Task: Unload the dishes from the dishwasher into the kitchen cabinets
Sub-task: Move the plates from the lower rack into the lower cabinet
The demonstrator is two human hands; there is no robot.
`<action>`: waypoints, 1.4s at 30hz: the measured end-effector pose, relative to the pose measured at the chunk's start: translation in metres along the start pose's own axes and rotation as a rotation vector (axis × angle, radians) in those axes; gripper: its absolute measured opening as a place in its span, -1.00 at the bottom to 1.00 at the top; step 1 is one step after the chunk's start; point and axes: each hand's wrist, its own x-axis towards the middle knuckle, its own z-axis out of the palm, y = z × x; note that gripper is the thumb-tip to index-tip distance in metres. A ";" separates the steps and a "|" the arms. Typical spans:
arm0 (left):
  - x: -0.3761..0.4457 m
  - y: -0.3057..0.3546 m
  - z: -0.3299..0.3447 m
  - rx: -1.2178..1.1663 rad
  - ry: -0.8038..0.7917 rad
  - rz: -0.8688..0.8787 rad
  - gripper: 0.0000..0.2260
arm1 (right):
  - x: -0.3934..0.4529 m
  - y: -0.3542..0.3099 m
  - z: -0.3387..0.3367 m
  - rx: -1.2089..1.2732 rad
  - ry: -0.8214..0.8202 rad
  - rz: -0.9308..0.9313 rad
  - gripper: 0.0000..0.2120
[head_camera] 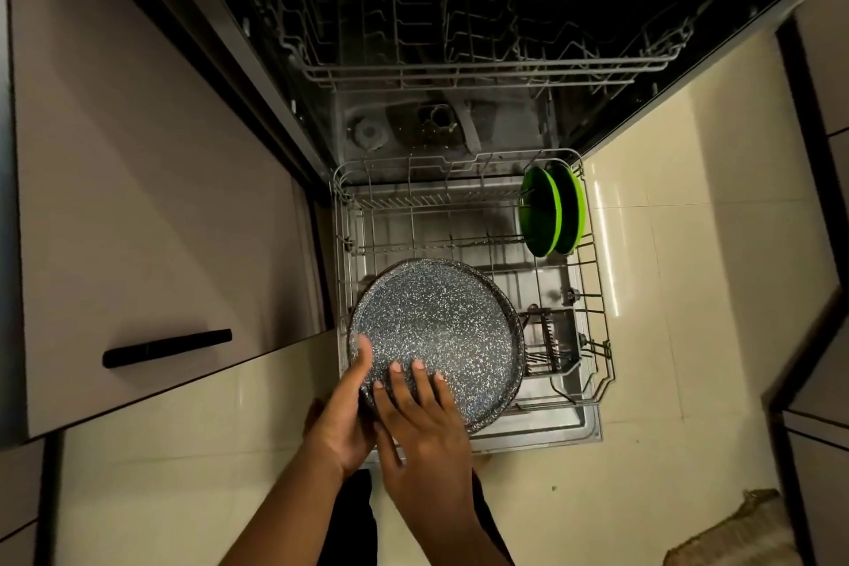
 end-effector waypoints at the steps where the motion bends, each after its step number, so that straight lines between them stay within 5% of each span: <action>1: -0.001 -0.001 -0.002 0.017 0.004 0.002 -0.28 | 0.000 -0.002 0.002 0.001 -0.012 -0.001 -0.56; 6: -0.008 0.007 -0.015 0.002 0.002 -0.040 -0.26 | -0.001 -0.002 0.000 0.133 -0.105 0.023 -0.55; 9: -0.011 0.012 -0.018 0.029 -0.035 -0.001 -0.47 | 0.006 0.005 -0.009 0.189 -0.051 0.068 -0.65; 12: -0.012 0.016 -0.014 0.081 -0.021 0.056 -0.45 | 0.021 0.018 -0.020 0.190 0.077 0.240 -0.76; 20: -0.013 0.025 -0.004 0.110 -0.041 0.129 -0.51 | 0.050 0.072 -0.048 0.151 0.233 0.692 -0.55; 26: -0.015 0.028 0.001 0.103 -0.063 0.140 -0.51 | 0.061 0.092 -0.058 0.970 0.035 1.067 -0.45; 30: -0.007 0.024 0.009 0.043 0.003 0.193 -0.32 | 0.062 0.090 -0.059 1.070 0.074 1.034 -0.53; 34: 0.002 0.020 0.021 -0.104 0.056 0.210 -0.48 | 0.060 0.084 -0.066 1.051 0.126 0.952 -0.76; 37: 0.014 0.019 0.026 -0.092 0.073 0.199 -0.37 | 0.062 0.092 -0.074 1.020 0.122 0.954 -0.86; 42: 0.036 0.028 0.039 -0.052 0.039 0.210 -0.11 | 0.082 0.144 -0.080 0.762 0.074 1.016 -0.62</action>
